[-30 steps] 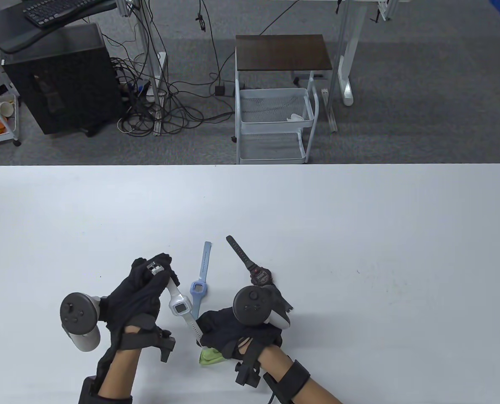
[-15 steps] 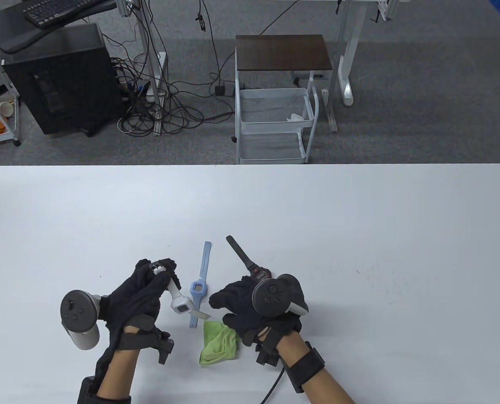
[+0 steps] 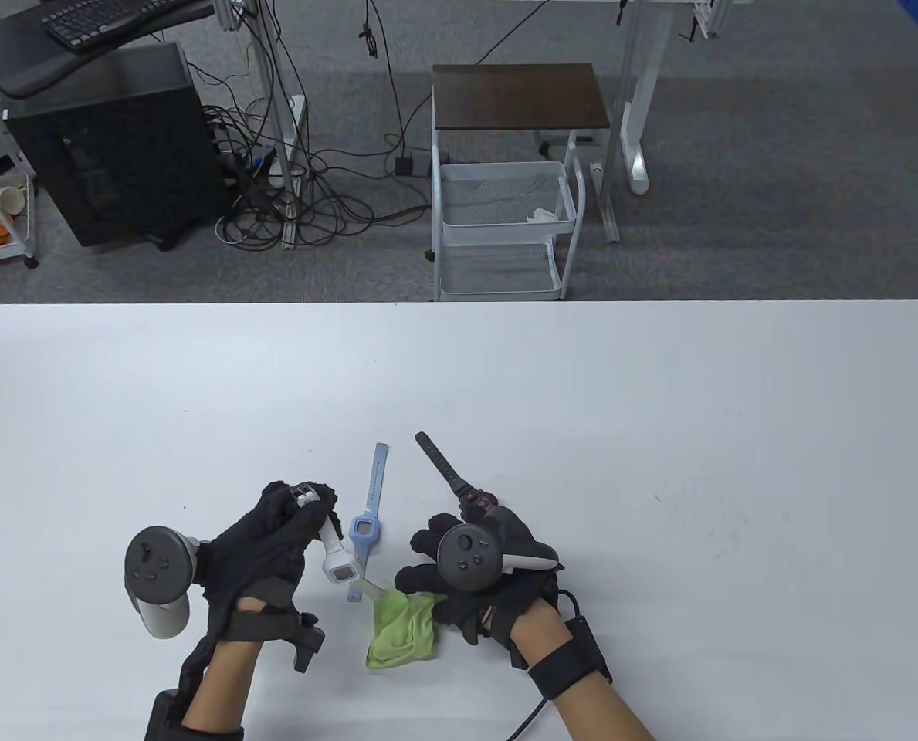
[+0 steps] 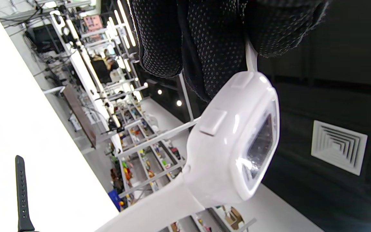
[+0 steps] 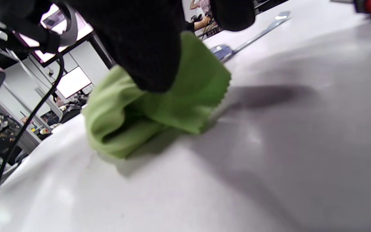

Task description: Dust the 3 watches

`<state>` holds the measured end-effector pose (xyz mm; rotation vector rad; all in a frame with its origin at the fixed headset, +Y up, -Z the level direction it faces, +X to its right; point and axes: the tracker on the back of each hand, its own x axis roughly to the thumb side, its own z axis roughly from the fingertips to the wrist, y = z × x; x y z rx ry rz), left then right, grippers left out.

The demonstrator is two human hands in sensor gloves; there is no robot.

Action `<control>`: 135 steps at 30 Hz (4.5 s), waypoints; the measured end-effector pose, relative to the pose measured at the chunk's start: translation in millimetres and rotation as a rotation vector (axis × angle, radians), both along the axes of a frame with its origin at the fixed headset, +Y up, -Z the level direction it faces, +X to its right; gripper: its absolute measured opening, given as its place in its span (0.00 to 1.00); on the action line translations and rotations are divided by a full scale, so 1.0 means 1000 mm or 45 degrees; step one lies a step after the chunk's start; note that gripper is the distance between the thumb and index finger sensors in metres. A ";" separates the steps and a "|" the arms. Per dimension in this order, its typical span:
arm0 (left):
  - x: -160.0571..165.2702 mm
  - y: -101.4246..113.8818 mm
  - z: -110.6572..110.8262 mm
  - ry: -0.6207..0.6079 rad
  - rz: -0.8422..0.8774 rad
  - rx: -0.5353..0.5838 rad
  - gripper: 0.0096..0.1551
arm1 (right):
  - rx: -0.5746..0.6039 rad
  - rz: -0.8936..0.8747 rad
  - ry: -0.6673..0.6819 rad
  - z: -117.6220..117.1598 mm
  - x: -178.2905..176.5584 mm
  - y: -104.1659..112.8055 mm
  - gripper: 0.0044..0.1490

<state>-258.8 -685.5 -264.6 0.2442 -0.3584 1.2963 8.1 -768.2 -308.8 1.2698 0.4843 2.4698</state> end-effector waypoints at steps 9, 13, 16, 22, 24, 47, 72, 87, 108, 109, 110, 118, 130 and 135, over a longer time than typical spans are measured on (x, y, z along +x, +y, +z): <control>0.003 -0.001 0.000 -0.019 -0.015 -0.012 0.26 | 0.100 -0.108 -0.091 -0.003 0.005 0.005 0.25; 0.006 -0.001 0.000 -0.038 -0.015 -0.007 0.26 | 0.134 -0.184 -0.186 -0.007 0.013 0.011 0.25; 0.009 0.000 0.001 -0.056 -0.020 -0.004 0.26 | 0.173 -0.230 -0.258 -0.008 0.017 0.015 0.25; 0.012 0.001 0.002 -0.074 -0.005 0.009 0.26 | 0.249 -0.309 -0.415 -0.011 0.027 0.023 0.25; 0.013 0.001 0.002 -0.085 0.009 0.010 0.26 | 0.281 -0.357 -0.472 -0.011 0.032 0.026 0.25; 0.012 -0.005 0.000 -0.037 -0.001 -0.037 0.26 | -0.415 -1.182 -0.310 0.003 0.010 0.030 0.24; 0.005 -0.004 0.005 0.107 -0.046 -0.013 0.26 | -1.245 -1.401 -0.109 0.038 -0.041 0.004 0.50; 0.007 -0.001 0.011 0.235 -0.209 0.037 0.26 | -1.084 -1.323 -0.227 0.047 -0.043 0.006 0.50; 0.007 -0.007 0.007 0.158 -0.078 0.004 0.26 | -0.823 -1.413 -0.420 0.042 -0.036 0.005 0.32; 0.007 -0.007 0.007 0.157 -0.076 0.003 0.26 | -0.818 -1.410 -0.427 0.042 -0.035 0.005 0.32; 0.007 -0.007 0.007 0.159 -0.077 0.003 0.26 | -0.831 -1.408 -0.420 0.041 -0.035 0.004 0.32; 0.005 -0.006 0.008 0.175 -0.078 0.008 0.26 | -0.781 -1.378 -0.466 0.040 -0.032 0.003 0.33; 0.005 -0.005 0.008 0.161 -0.063 0.011 0.26 | -0.771 -1.260 -0.478 0.038 -0.032 0.001 0.30; 0.006 -0.005 0.008 0.156 -0.064 0.019 0.26 | -0.783 -1.222 -0.472 0.038 -0.032 0.001 0.30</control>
